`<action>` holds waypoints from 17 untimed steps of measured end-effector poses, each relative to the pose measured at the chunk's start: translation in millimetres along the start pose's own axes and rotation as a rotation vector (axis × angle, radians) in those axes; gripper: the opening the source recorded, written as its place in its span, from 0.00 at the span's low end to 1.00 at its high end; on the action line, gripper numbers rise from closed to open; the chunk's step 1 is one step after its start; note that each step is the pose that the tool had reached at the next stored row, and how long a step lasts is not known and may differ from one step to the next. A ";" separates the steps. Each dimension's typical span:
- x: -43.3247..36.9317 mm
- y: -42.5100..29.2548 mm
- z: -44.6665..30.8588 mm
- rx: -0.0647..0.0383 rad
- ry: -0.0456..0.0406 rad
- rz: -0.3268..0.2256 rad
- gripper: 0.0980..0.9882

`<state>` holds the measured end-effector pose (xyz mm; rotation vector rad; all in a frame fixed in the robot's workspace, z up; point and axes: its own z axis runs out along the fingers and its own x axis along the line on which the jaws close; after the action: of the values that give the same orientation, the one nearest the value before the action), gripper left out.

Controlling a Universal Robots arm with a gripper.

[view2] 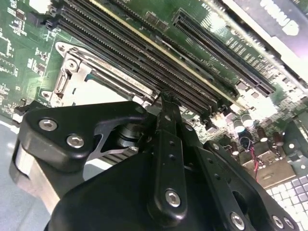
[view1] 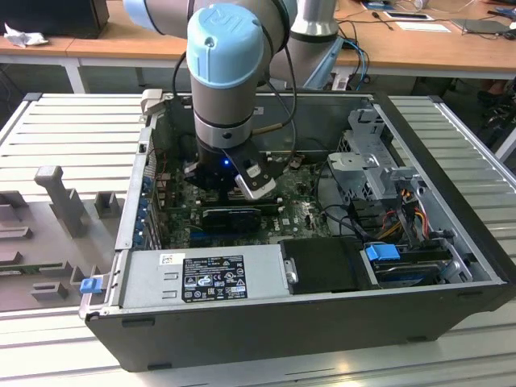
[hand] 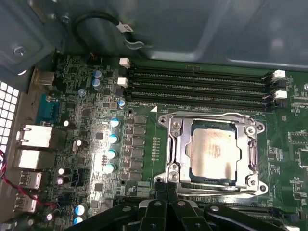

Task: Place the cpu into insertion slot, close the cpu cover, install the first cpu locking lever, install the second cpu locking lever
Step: 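Install the second cpu locking lever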

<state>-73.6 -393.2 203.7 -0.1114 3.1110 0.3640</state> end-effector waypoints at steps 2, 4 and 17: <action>0.1 -1.3 1.8 -0.021 -0.0014 0.000 0.01; 0.2 -3.3 4.1 -0.040 -0.0026 -0.001 0.01; 2.4 1.1 -17.5 -0.075 -0.0046 -0.003 0.01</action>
<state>-76.1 -396.4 220.9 -0.1159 3.0927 0.4803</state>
